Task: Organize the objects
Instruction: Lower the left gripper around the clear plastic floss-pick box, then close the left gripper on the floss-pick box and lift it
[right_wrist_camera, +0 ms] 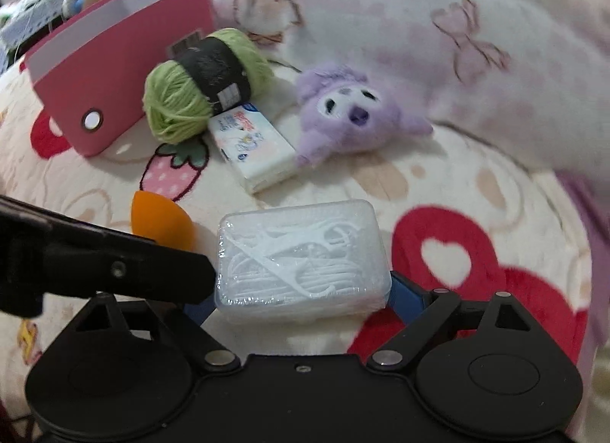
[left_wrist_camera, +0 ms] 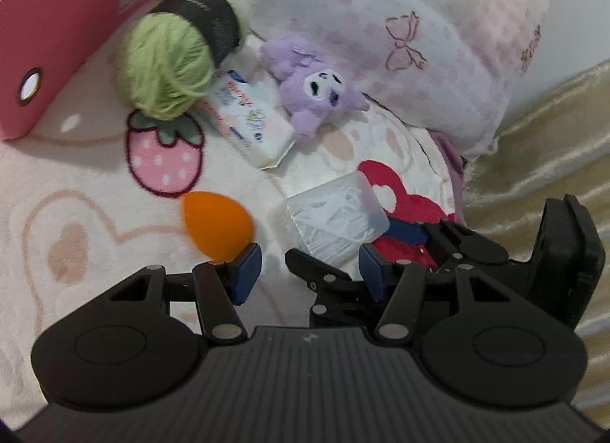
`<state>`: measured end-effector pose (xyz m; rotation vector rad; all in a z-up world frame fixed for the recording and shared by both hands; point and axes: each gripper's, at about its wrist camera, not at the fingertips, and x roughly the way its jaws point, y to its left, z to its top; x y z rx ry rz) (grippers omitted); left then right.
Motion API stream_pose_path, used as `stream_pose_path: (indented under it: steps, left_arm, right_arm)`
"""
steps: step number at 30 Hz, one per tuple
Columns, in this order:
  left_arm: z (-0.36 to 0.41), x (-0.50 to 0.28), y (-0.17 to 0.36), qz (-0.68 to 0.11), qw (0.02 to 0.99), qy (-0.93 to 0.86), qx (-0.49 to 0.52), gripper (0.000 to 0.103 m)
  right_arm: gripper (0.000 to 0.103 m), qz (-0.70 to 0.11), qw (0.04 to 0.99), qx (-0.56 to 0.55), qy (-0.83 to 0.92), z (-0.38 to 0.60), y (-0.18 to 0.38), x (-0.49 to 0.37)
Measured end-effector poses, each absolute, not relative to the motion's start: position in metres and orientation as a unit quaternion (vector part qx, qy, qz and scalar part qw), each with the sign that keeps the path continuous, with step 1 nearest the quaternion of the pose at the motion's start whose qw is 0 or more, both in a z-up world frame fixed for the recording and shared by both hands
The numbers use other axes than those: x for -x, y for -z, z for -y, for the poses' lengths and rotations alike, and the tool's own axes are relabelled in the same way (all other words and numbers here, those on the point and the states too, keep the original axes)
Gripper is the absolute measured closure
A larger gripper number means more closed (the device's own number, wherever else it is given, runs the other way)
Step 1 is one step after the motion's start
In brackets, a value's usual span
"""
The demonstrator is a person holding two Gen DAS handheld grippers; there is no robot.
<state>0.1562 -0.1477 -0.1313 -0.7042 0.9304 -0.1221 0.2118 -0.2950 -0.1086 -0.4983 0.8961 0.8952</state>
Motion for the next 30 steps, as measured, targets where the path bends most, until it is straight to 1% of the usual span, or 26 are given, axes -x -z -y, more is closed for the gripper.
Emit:
stream_pose_path:
  steps: [3, 7, 8, 10, 13, 20, 25, 27, 30]
  left_arm:
    - [0.151, -0.163, 0.132, -0.444, 0.828, 0.060, 0.336, 0.050]
    - [0.158, -0.172, 0.129, -0.447, 0.829, 0.066, 0.329, 0.056]
    - [0.160, -0.173, 0.127, -0.444, 0.832, 0.068, 0.326, 0.060]
    - [0.164, -0.179, 0.125, -0.446, 0.834, 0.073, 0.316, 0.062]
    - [0.168, -0.185, 0.128, -0.464, 0.831, 0.060, 0.302, 0.062]
    - [0.167, -0.192, 0.140, -0.474, 0.822, 0.038, 0.315, 0.062]
    - [0.175, -0.199, 0.139, -0.464, 0.831, 0.037, 0.303, 0.062]
    - [0.179, -0.205, 0.138, -0.464, 0.837, 0.047, 0.286, 0.062]
    - [0.177, -0.212, 0.139, -0.463, 0.836, 0.066, 0.287, 0.062]
  right_arm:
    - [0.009, -0.423, 0.771, 0.225, -0.419, 0.299, 0.108, -0.212]
    - [0.009, -0.429, 0.766, 0.221, -0.426, 0.300, 0.104, -0.211]
    - [0.009, -0.429, 0.766, 0.218, -0.427, 0.300, 0.103, -0.211]
    - [0.009, -0.428, 0.766, 0.216, -0.428, 0.301, 0.101, -0.210]
    - [0.009, -0.425, 0.767, 0.214, -0.431, 0.304, 0.097, -0.209]
    - [0.009, -0.395, 0.780, 0.210, -0.437, 0.304, 0.093, -0.207]
    - [0.007, -0.409, 0.777, 0.213, -0.429, 0.302, 0.100, -0.212]
    - [0.007, -0.409, 0.784, 0.197, -0.423, 0.307, 0.096, -0.215]
    - [0.008, -0.410, 0.796, 0.177, -0.408, 0.312, 0.092, -0.220]
